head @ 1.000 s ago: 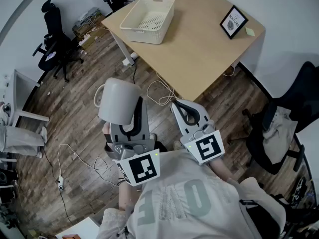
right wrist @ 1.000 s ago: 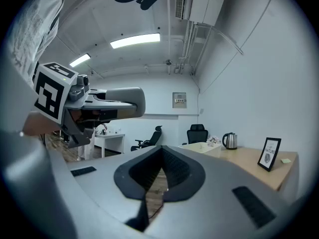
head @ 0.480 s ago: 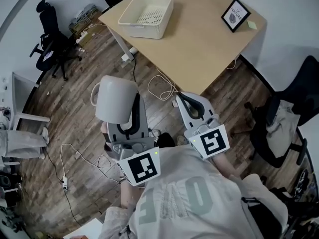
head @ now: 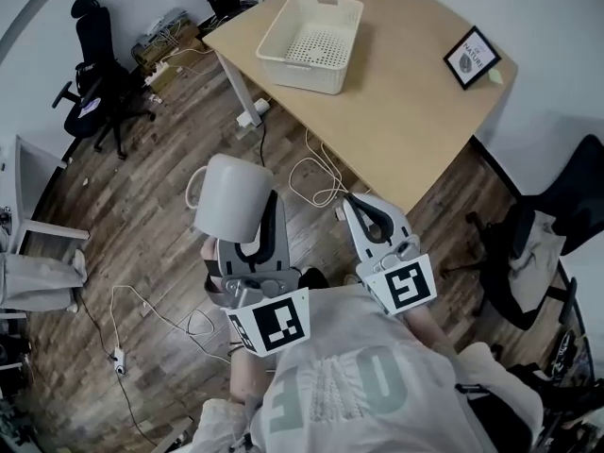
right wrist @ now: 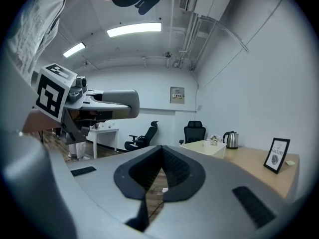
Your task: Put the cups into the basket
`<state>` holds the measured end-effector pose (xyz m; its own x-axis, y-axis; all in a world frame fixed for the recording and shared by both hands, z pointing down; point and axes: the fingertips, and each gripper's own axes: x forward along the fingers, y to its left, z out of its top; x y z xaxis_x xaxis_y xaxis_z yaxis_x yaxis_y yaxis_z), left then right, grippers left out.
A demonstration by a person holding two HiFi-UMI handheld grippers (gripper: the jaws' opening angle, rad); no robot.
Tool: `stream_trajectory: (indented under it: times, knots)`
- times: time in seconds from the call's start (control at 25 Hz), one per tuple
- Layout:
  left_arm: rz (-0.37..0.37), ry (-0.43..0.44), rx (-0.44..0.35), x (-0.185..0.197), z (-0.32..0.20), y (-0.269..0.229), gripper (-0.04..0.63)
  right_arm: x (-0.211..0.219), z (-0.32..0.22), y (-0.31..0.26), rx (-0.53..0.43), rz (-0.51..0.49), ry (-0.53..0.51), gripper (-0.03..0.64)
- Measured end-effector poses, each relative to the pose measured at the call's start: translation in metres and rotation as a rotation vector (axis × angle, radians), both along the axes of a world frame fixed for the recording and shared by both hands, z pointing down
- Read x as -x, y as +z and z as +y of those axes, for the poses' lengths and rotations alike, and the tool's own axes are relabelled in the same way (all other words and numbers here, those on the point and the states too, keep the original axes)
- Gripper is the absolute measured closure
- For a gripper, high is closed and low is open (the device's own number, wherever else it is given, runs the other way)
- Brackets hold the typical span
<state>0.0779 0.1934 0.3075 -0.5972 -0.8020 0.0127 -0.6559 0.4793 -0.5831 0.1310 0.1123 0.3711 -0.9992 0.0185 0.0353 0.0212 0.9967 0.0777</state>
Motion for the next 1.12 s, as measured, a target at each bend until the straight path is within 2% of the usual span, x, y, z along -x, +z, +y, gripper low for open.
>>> stream_trajectory:
  times: [0.28,0.44,0.56,0.72,0.96,1.12]
  knots:
    - [0.03,0.063,-0.028,0.071,0.03,-0.009,0.529,0.057,0.001,-0.016,-0.035,0.018,0.129,0.618]
    - [-0.003,0.098,-0.051,0.106,0.028,-0.017,0.529,0.081,-0.007,-0.026,-0.095,0.004,0.196,0.617]
    - [-0.006,0.111,-0.057,0.128,0.019,-0.021,0.529,0.096,-0.016,-0.028,-0.11,-0.006,0.21,0.618]
    - [-0.025,0.136,-0.09,0.16,-0.011,-0.017,0.529,0.127,-0.038,-0.031,-0.112,-0.027,0.211,0.617]
    - [-0.063,0.167,-0.005,0.219,-0.074,-0.01,0.529,0.193,-0.084,-0.036,-0.126,-0.03,0.181,0.617]
    - [-0.065,0.163,-0.01,0.268,-0.104,-0.02,0.529,0.245,-0.113,-0.044,-0.133,-0.031,0.164,0.617]
